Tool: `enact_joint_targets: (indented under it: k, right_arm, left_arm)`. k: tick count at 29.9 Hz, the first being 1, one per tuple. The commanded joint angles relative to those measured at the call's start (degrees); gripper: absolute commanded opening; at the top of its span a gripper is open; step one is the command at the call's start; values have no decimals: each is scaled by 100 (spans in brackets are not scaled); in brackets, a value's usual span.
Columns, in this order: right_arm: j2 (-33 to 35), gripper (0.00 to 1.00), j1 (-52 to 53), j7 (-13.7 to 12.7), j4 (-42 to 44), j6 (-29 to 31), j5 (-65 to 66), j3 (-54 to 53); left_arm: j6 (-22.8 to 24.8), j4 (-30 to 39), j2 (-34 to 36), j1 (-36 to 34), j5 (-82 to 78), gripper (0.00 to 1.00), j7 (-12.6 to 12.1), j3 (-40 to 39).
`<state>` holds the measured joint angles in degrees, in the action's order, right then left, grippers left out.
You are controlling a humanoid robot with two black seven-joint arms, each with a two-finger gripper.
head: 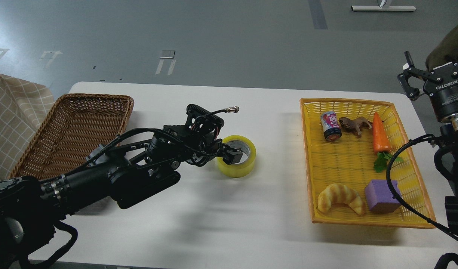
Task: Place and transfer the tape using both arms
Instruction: 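Grasp the tape roll through its hole with the left gripper and lift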
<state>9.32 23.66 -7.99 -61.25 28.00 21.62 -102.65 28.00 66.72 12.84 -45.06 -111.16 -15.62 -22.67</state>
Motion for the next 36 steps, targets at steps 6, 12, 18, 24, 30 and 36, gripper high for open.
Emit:
enact_joint_targets:
  k: [6, 12, 18, 24, 30, 36]
  right_arm:
    - [0, 100, -2, -1, -1, 0, 0, -1]
    - [0, 100, -46, -1, -1, 0, 0, -9]
    - [0, 100, -63, 8, -1, 0, 0, -18]
    - [0, 100, -72, 8, 8, 0, 0, -27]
    - [0, 100, -81, 35, 8, 0, 0, -36]
    - [0, 100, -81, 43, 8, 0, 0, -45]
  left_arm:
    - [0, -150, -1, 6, -46, 86, -3, 0]
    - [0, -247, -63, 24, -64, 64, 50, 0]
    - [0, -256, -71, 6, -64, 26, 85, 87]
    - [0, -229, -63, -82, -90, 0, 550, 386]
    - [0, -229, -36, -249, -99, 0, 569, 386]
    - [0, -133, 104, -573, -108, 0, 569, 360]
